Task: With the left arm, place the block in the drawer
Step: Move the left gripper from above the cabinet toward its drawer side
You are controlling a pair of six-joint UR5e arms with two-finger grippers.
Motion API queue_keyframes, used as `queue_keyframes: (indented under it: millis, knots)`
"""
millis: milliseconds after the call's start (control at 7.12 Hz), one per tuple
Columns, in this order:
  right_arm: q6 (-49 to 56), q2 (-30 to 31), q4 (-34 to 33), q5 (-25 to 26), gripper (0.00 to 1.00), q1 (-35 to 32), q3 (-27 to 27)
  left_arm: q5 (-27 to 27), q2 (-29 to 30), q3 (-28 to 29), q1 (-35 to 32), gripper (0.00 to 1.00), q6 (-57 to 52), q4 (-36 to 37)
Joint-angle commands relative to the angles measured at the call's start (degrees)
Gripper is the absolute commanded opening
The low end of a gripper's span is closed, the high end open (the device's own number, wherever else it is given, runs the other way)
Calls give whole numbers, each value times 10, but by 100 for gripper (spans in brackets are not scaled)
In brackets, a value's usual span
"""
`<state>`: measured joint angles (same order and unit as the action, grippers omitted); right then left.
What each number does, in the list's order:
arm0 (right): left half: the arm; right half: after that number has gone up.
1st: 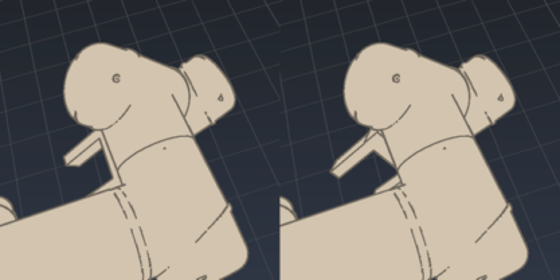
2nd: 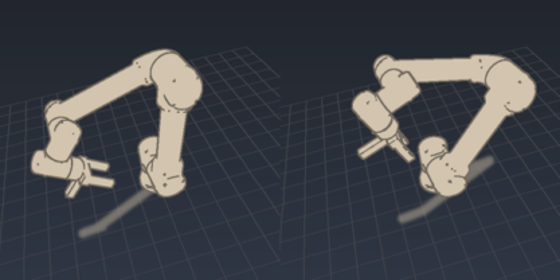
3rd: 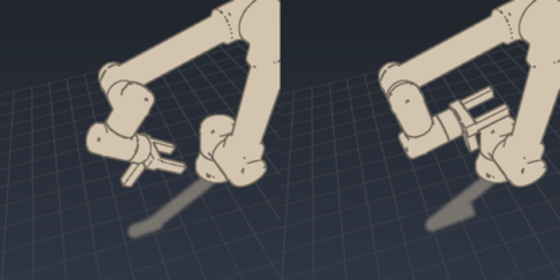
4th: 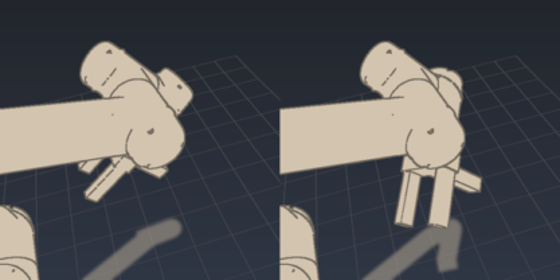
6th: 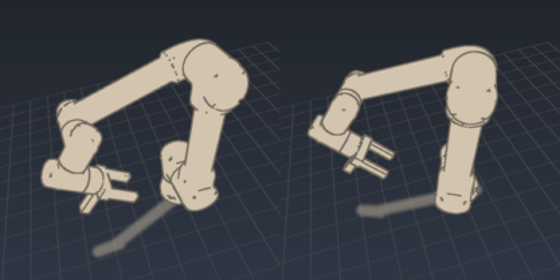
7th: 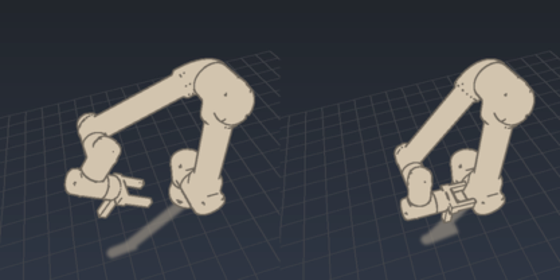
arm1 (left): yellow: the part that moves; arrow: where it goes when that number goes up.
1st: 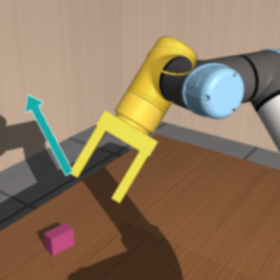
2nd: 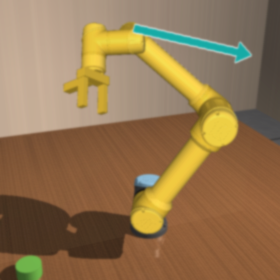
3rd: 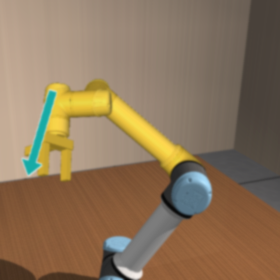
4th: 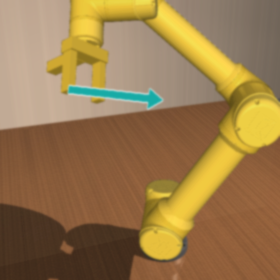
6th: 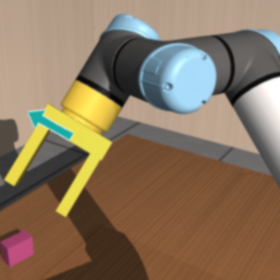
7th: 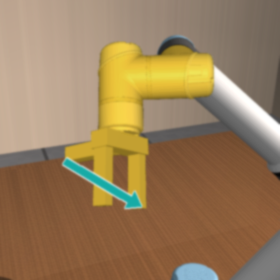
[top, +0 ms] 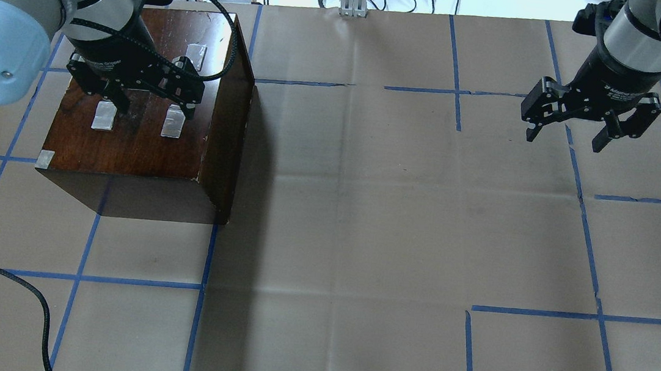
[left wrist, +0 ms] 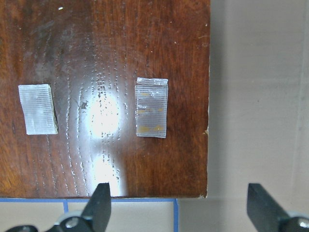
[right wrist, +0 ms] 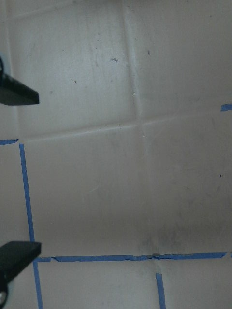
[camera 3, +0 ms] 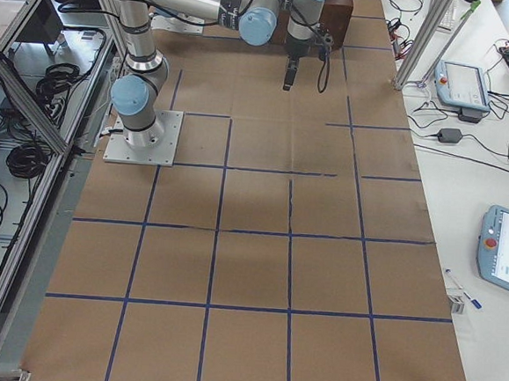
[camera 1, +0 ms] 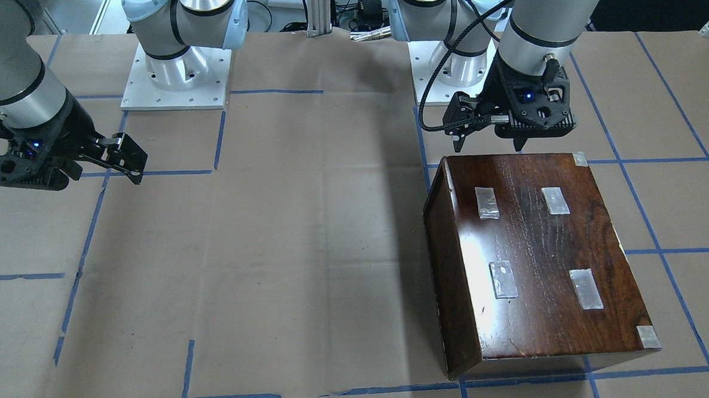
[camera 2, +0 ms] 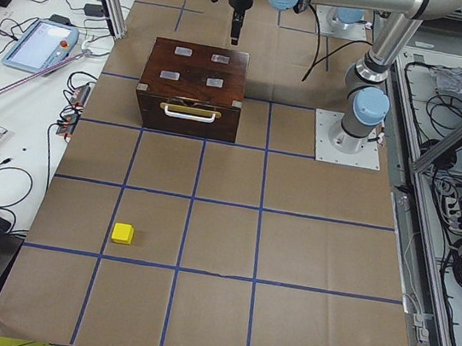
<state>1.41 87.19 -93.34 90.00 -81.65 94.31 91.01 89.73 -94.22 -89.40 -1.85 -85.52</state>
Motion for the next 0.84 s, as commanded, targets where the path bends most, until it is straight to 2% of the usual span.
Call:
queue_keyframes:
  millis: [0,702]
  knots:
    - [0,0,0,0,100,0,-1,0,2,0,0,99,-1,1]
    - [0,0,0,0,100,0,0,0,-2,3,10,99,-17,10]
